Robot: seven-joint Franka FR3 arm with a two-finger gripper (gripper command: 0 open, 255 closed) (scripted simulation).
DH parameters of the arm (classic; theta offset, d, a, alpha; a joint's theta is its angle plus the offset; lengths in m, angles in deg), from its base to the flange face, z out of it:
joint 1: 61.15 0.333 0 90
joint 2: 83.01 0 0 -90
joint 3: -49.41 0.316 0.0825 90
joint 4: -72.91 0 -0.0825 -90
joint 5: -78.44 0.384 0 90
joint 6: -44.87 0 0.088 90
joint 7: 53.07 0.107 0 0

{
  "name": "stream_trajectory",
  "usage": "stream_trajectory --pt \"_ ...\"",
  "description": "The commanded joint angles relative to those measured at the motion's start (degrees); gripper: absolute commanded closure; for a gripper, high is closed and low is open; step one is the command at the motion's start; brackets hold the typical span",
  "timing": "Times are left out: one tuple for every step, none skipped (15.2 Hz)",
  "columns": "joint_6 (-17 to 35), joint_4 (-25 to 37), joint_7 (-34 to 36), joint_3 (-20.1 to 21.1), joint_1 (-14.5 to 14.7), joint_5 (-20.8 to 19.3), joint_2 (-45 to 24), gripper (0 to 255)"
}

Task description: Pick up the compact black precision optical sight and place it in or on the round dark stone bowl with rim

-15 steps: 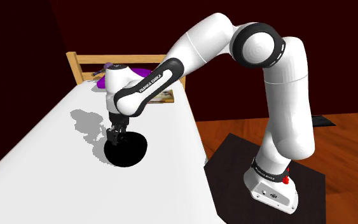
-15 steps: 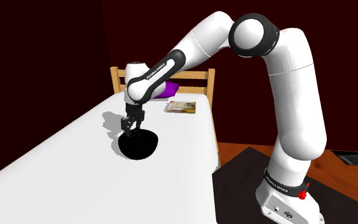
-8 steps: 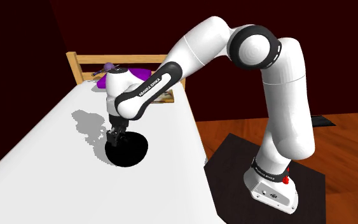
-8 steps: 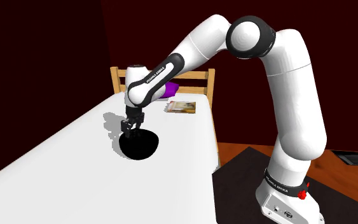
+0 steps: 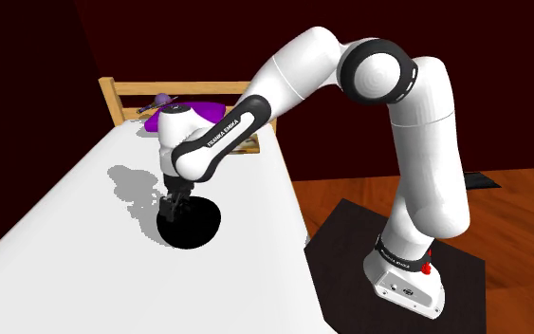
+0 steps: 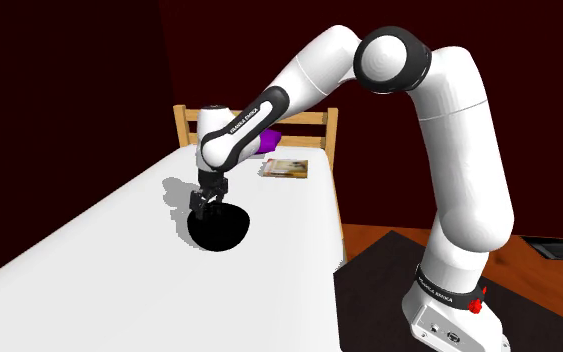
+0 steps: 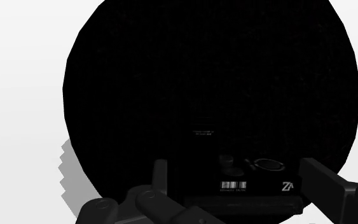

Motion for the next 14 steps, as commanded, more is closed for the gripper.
stream_trajectory --pt "0.0 0.0 0.0 0.0 0.0 0.0 0.0 0" --pt "-0.2 -0.1 -0.1 0.0 -0.1 0.1 0.2 0" --pt "-1.5 -0.2 -0.3 0.2 -0.3 0.4 1.7 0" --pt "-2.9 -0.3 -0.5 0.4 -0.6 0.8 3.1 0" --pt "-4.3 -0.2 -0.8 0.6 -0.8 1.1 4.5 0" --pt "-5.4 -0.1 -0.9 0.7 -1.0 1.4 5.5 0" --pt "-5.4 -0.1 -0.9 0.7 -0.9 1.4 5.5 0" --pt "-5.4 -0.2 -0.9 0.7 -0.9 1.4 5.5 0" --pt "-5.4 -0.1 -0.9 0.7 -0.9 1.4 5.5 0" --pt "-5.4 -0.1 -0.9 0.7 -0.9 1.4 5.5 0" --pt "-5.4 -0.1 -0.9 0.7 -0.9 1.4 5.5 0" --pt "-5.4 -0.1 -0.9 0.7 -0.9 1.4 5.5 0" --pt "-5.4 -0.1 -0.9 0.7 -0.9 1.4 5.5 0" --pt "-5.4 -0.1 -0.9 0.7 -0.9 1.4 5.5 0"
